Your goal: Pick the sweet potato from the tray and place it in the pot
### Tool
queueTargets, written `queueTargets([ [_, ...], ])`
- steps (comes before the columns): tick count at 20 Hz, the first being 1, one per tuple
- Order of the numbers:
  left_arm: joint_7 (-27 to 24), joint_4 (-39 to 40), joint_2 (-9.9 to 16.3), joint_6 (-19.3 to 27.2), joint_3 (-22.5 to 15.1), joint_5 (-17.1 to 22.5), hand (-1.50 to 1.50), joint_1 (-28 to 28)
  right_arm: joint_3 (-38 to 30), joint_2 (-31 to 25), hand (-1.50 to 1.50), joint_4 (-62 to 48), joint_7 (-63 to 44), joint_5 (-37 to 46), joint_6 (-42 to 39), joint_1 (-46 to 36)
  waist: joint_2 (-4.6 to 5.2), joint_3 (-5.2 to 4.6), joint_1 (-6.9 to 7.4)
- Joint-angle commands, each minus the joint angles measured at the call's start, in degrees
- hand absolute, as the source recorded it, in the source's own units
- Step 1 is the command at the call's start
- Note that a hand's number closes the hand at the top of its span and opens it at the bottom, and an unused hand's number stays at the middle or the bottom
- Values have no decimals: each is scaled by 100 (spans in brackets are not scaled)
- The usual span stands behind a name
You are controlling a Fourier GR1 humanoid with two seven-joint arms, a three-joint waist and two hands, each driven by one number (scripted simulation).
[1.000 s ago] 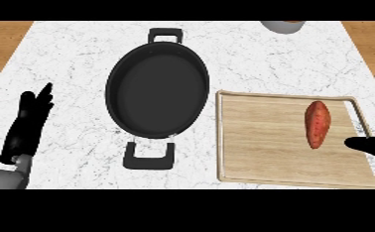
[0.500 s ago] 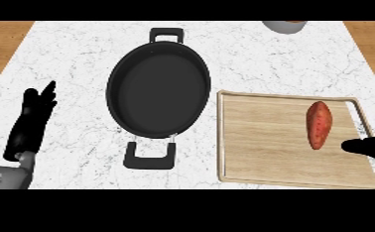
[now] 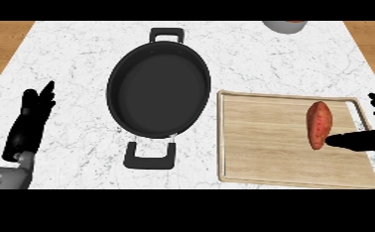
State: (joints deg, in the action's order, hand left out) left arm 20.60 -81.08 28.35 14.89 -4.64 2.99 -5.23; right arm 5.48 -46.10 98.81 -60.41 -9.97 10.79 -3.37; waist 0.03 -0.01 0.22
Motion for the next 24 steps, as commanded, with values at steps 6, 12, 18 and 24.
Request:
queueTargets([
  [6, 303, -304, -166, -211, 285, -350, 0, 111, 24, 685, -150, -324, -259, 795, -275, -212, -11, 0, -18],
  [12, 51, -272, -548, -120, 220, -629, 0, 238, 20, 1070, -150, -1113, 49, 1016, -521, -395, -5, 1, 1],
  [18, 35, -55, -379, -566, 677, -473, 0, 4, -70, 1358, -150, -1394, 51, 1118, -689, -433, -2, 0, -18],
  [24, -1, 282, -734, -571, 737, -836, 0, -170, -387, 1752, -150, -1876, 534, 1314, -977, -591, -2, 1, -19],
])
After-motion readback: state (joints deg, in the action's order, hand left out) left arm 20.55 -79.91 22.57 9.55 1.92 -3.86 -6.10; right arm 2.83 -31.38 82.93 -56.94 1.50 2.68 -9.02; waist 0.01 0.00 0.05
